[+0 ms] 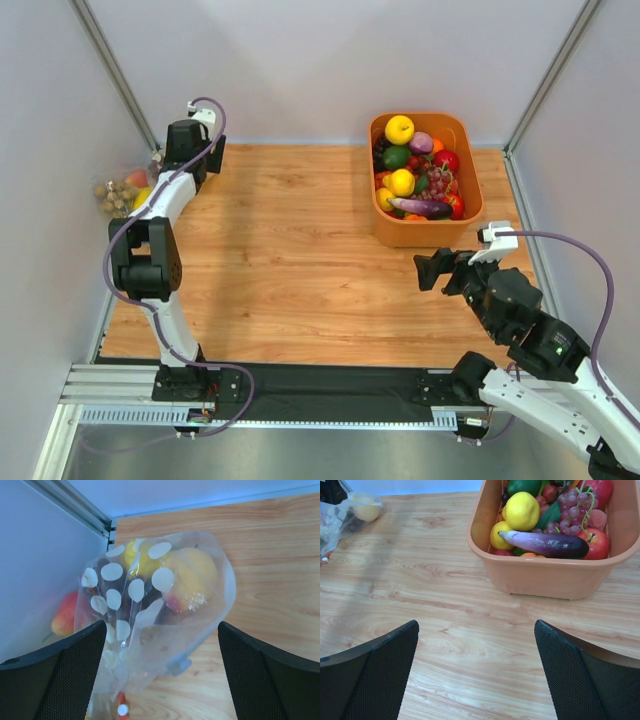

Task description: Open the zip-top bag and remove the fake food

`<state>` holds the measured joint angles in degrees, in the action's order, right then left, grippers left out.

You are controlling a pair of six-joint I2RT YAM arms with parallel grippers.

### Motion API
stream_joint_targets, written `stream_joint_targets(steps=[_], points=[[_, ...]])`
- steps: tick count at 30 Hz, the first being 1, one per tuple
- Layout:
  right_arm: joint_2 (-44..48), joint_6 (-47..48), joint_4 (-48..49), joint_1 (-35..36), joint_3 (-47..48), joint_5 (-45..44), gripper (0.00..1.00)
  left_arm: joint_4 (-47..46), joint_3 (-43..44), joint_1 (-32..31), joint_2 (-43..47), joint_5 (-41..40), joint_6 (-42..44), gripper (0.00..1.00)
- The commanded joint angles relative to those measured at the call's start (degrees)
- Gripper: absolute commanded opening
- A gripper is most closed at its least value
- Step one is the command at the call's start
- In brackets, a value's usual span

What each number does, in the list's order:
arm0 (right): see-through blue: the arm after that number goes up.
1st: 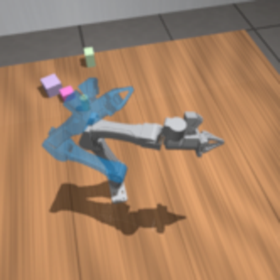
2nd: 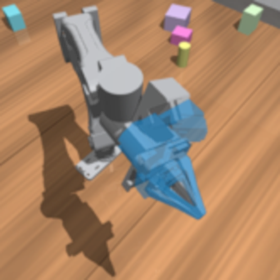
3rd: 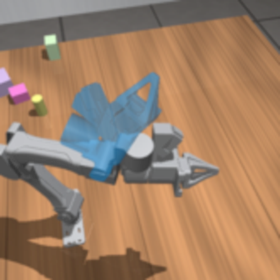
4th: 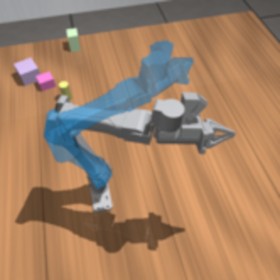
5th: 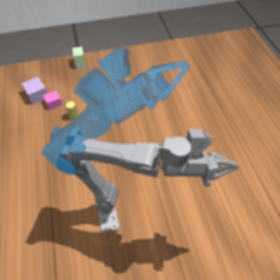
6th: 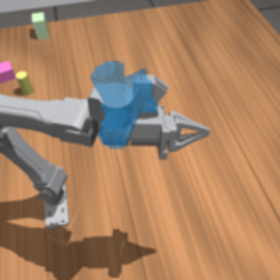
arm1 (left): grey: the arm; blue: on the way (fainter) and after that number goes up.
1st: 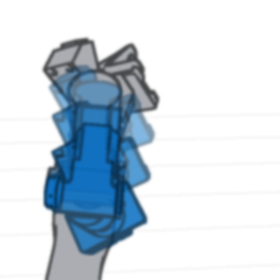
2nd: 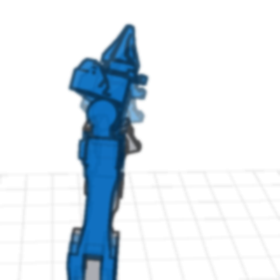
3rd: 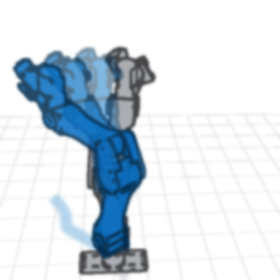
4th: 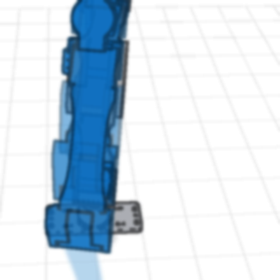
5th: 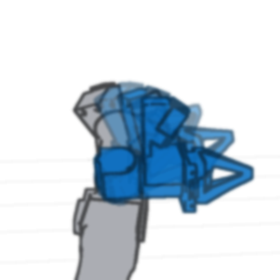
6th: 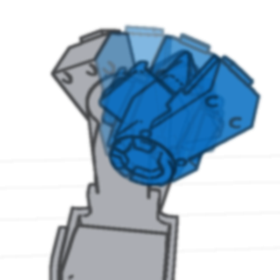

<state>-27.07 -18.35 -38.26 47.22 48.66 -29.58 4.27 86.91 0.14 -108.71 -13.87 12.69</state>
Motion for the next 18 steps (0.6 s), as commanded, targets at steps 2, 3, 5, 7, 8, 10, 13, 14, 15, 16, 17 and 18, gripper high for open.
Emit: stream_joint_targets(steps=[2, 3, 5, 7, 8, 10, 13, 14, 15, 16, 17, 18], points=[[-1.4, 2.26, 1.35, 0.24, 0.47, -2.41, 1.0, -1.11, 5.19, 1.61, -4.93, 2.26, 3.66, 0.96], [-1.67, 2.44, 1.43, 0.24, 0.73, -2.41, 1.0, -1.02, 5.98, 1.7, -5.63, 2.79, 3.75, 0.94], [-2.81, 2.62, 1.43, 0.24, 0.82, -2.58, 1.0, -0.5, 6.42, 1.7, -7.3, 3.14, 4.1, 0.76], [-3.69, 2.88, 2.22, 0.24, 0.64, -2.93, 1.0, -0.23, 6.43, 1.7, -8.45, 2.97, 4.1, 0.67], [-3.87, 2.88, 2.49, 0.24, 0.38, -2.94, 1.0, -0.06, 6.34, 1.79, -8.71, 2.97, 3.93, 0.55], [-4.65, 2.97, 2.75, 0.24, 0.29, -3.02, 1.0, 0.99, 6.34, 1.79, -9.24, 4.28, 3.57, 0.47], [-5.1, 3.06, 2.84, 0.24, 0.29, -2.94, 1.0, 2.66, 6.08, 1.79, -9.24, 5.78, 3.22, 0.21], [-5.1, 3.06, 2.75, 0.24, 0.29, -2.94, 1.0, 2.67, 5.73, 1.79, -9.07, 5.78, 3.05, 0.0], [-5.01, 3.06, 2.75, 0.24, 0.2, -2.94, 1.0, 2.41, 4.94, 1.79, -8.46, 5.78, 2.87, 0.0], [-4.92, 3.06, 2.67, 0.24, 0.2, -2.94, 1.0, 2.32, 4.5, 1.79, -8.02, 6.13, 2.87, 0.0], [-4.84, 3.06, 2.66, 0.24, 0.12, -3.02, 1.0, 2.41, 3.62, 1.79, -7.75, 6.66, 2.87, 0.0], [-4.66, 2.97, 2.49, 0.24, 0.03, -3.02, 1.0, 2.67, 3.35, 1.79, -6.71, 7.62, 2.61, 0.0]])
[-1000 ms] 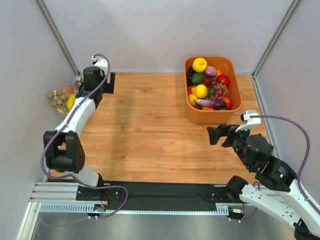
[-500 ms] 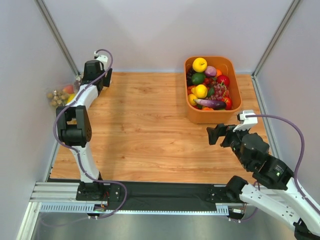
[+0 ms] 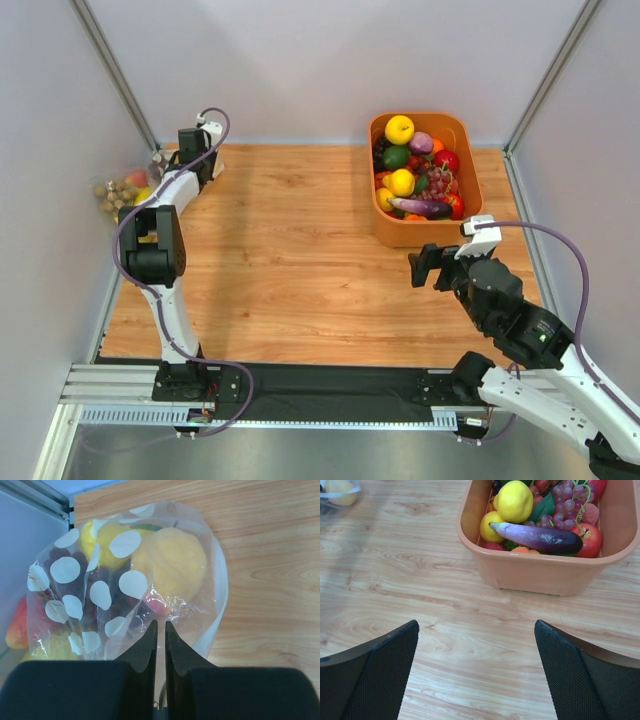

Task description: Open the zip-top bag and remove the fake food

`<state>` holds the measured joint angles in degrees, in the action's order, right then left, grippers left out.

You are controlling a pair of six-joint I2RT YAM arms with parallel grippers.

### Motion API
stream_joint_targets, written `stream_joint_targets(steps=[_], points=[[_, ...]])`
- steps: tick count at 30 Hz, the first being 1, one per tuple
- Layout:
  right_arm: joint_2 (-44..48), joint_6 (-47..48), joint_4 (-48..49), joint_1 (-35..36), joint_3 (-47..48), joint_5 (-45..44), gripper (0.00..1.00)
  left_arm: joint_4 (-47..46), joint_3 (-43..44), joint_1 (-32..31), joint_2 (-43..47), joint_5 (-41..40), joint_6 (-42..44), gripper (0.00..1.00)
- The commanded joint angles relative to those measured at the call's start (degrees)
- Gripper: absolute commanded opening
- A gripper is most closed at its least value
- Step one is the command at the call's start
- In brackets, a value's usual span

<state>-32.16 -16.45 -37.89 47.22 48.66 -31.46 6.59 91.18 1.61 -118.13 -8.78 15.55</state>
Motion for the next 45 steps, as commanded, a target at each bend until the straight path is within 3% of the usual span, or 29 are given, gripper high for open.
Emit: stream_joint_targets(steps=[1, 11, 17, 26, 32, 38, 45], points=[[0.69, 0.98, 2.12, 0.24, -0.06, -1.23, 1.0, 0.27, -1.35, 0.33, 3.42, 2.88, -1.3, 0.0], [-0.18, 1.5, 2.73, 0.24, 0.2, -0.44, 1.0, 0.35, -12.23, 0.07, 15.46, 12.02, -13.34, 0.0], [-0.18, 1.33, 2.29, 0.24, 1.43, 4.82, 1.0, 1.31, -19.88, -1.43, 25.39, 17.12, -19.75, 0.0], [0.7, 5.46, 1.68, 0.24, 5.12, 25.82, 1.0, 11.23, -25.08, -12.06, 42.09, 25.47, -23.46, 0.0], [-2.46, 8.18, 4.56, 0.24, 8.28, 52.69, 1.0, 17.84, -26.57, -15.67, 53.06, 37.84, -24.07, 0.0], [-7.37, 7.57, 8.35, 0.33, 9.43, 60.54, 0.99, 17.32, -31.32, -17.16, 60.46, 49.88, -23.38, 0.0], [-14.67, 7.3, 14.42, 1.38, 10.66, 66.88, 0.99, 17.49, -34.31, -22.87, 62.93, 62.03, -18.89, 0.0]])
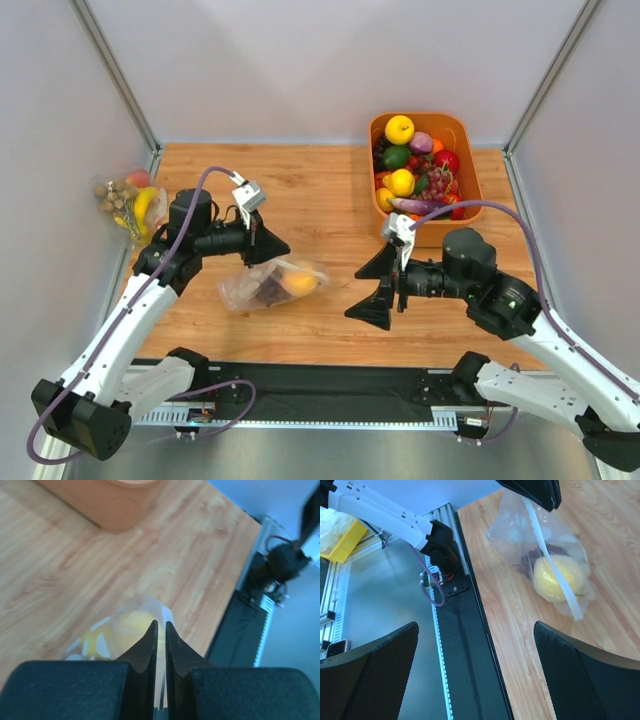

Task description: Open the zip-top bag and remove the fake food

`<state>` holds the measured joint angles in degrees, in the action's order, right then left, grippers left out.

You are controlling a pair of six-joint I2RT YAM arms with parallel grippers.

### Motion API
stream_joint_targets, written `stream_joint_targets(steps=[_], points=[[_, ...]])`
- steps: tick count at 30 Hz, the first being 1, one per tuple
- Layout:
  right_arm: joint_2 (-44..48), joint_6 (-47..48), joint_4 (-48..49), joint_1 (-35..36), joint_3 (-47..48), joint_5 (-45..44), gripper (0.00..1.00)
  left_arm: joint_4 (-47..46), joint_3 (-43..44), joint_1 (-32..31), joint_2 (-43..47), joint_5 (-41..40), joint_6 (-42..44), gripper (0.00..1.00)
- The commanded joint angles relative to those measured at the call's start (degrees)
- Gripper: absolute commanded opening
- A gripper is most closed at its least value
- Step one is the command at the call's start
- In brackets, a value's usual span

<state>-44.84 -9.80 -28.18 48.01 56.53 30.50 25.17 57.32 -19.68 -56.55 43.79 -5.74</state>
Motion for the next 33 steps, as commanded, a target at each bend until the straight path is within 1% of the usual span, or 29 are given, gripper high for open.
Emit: stream_joint_targets(steps=[1, 5, 11, 24, 31, 33], points=[[-3.49, 0.84, 4.89, 0.94, 3.75, 4.83, 0.98, -1.09, -0.54, -2.72, 1.27, 10.08, 2.4, 0.0], [-7.0, 0.66, 7.25, 1.65, 4.9, 6.84, 0.92, -1.61, -1.07, -4.84, 2.32, 12.97, 1.96, 0.0], [-11.49, -2.5, 13.15, 2.44, 5.08, 10.62, 0.91, -6.8, -3.27, -6.68, 4.43, 19.3, -2.43, 0.0], [-19.14, -3.73, 17.2, 3.58, 6.57, 12.04, 0.91, -9.7, -4.32, -10.37, 6.37, 22.74, -4.9, 0.0], [-23.53, -2.15, 16.15, 4.9, 7.63, 10.28, 0.92, -9.96, -4.5, -11.61, 6.81, 23.1, -4.99, 0.0], [-24.33, -0.32, 14.83, 6.38, 8.42, 8.18, 0.92, -10.14, -4.5, -11.61, 6.81, 23.01, -5.07, 0.0]])
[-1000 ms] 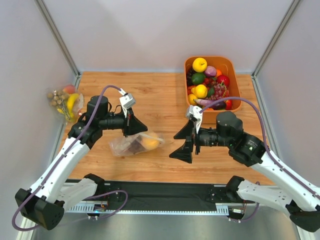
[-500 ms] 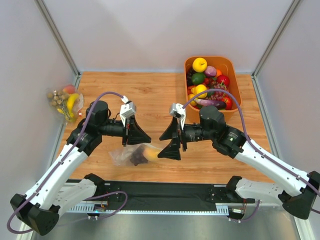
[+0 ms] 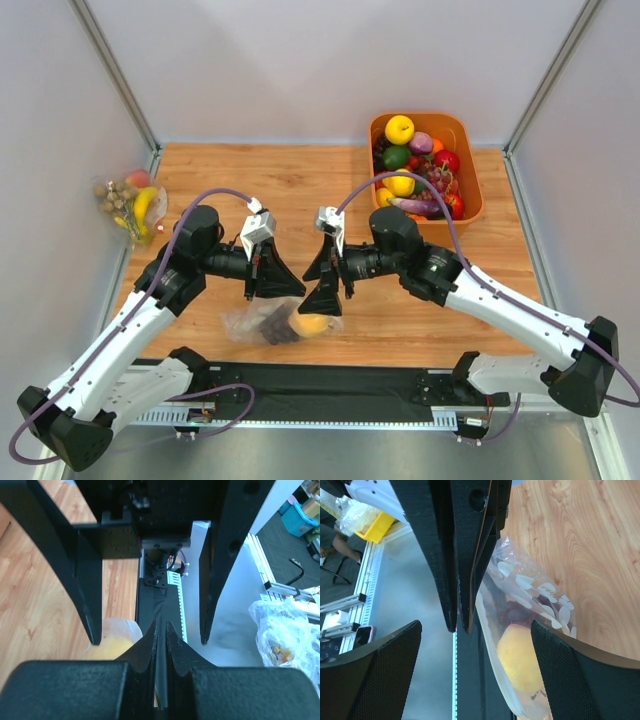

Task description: Open the zip-top bag and remove the fake food

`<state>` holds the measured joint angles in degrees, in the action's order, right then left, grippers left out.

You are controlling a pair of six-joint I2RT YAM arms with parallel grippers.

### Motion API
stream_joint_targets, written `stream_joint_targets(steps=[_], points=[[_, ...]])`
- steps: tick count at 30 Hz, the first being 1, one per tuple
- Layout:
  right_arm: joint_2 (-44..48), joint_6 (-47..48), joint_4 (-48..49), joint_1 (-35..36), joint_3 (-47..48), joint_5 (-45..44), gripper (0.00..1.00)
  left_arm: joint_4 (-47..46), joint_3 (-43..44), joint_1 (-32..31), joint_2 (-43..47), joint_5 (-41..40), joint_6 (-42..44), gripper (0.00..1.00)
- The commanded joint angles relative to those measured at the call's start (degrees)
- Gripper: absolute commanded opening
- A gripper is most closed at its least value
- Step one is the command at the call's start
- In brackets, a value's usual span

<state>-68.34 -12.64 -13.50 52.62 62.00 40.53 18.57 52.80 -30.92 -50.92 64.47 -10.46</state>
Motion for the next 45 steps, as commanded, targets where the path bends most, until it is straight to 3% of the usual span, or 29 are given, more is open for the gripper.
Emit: stream_joint_targets(steps=[1, 6, 9, 10, 15, 16, 18, 19, 21, 23, 25, 28, 31, 45], points=[[-1.7, 3.23, -1.52, 2.48, 3.13, -2.91, 0.92, -3.63, 0.03, -0.37, 1.0, 2.07, -0.61, 0.0], [-3.03, 5.52, -2.59, 7.04, 2.34, -10.73, 0.89, -3.8, -0.15, -0.46, 0.91, 0.4, -0.79, 0.0], [-2.86, 5.61, -0.75, 8.81, 0.42, -14.77, 0.79, -4.59, -0.5, -0.46, 0.82, 0.22, -1.49, 0.0], [-2.77, 5.53, -0.31, 9.08, -0.03, -15.65, 0.7, -4.68, -0.5, -0.46, 0.91, -0.13, -1.49, 0.0], [-1.71, 4.73, 2.77, 10.57, -3.11, -19.26, 0.42, -5.56, -1.03, -0.46, 0.99, -0.75, -2.28, 0.0], [-1.54, 4.82, 3.21, 10.75, -3.72, -19.61, 0.3, -6.17, -1.2, -0.46, 0.99, -0.57, -2.55, 0.0], [-1.45, 4.65, 3.48, 11.19, -4.16, -20.75, 0.15, -6.96, -1.47, -0.46, 0.99, -0.66, -3.07, 0.0], [-1.45, 4.73, 3.56, 11.45, -4.51, -21.28, 0.01, -6.97, -1.47, -0.46, 0.99, -0.75, -3.16, 0.0], [-0.93, 4.56, 3.83, 11.8, -5.13, -23.04, 0.0, -6.36, -1.29, -0.46, 0.99, -1.27, -3.16, 0.0], [-0.31, 4.12, 4.18, 11.98, -6.09, -24.53, 0.0, -4.78, -0.51, -0.46, 1.26, -2.68, -1.59, 0.33], [1.09, 3.86, 4.53, 11.98, -6.89, -25.15, 0.0, -2.14, 0.11, -0.46, 1.78, -3.9, 0.6, 0.54], [3.03, 3.59, 4.71, 11.98, -8.38, -26.56, 0.0, -0.73, 0.38, -0.46, 3.19, -4.79, 1.75, 0.67], [5.05, 3.24, 4.71, 11.98, -9.44, -27.44, 0.0, 0.15, 0.47, -0.46, 3.37, -4.09, 2.81, 0.73], [11.29, 3.68, 3.39, 11.98, -11.46, -31.57, 0.0, 3.49, 1.17, -0.46, 1.52, -1.45, 5.44, 0.73]])
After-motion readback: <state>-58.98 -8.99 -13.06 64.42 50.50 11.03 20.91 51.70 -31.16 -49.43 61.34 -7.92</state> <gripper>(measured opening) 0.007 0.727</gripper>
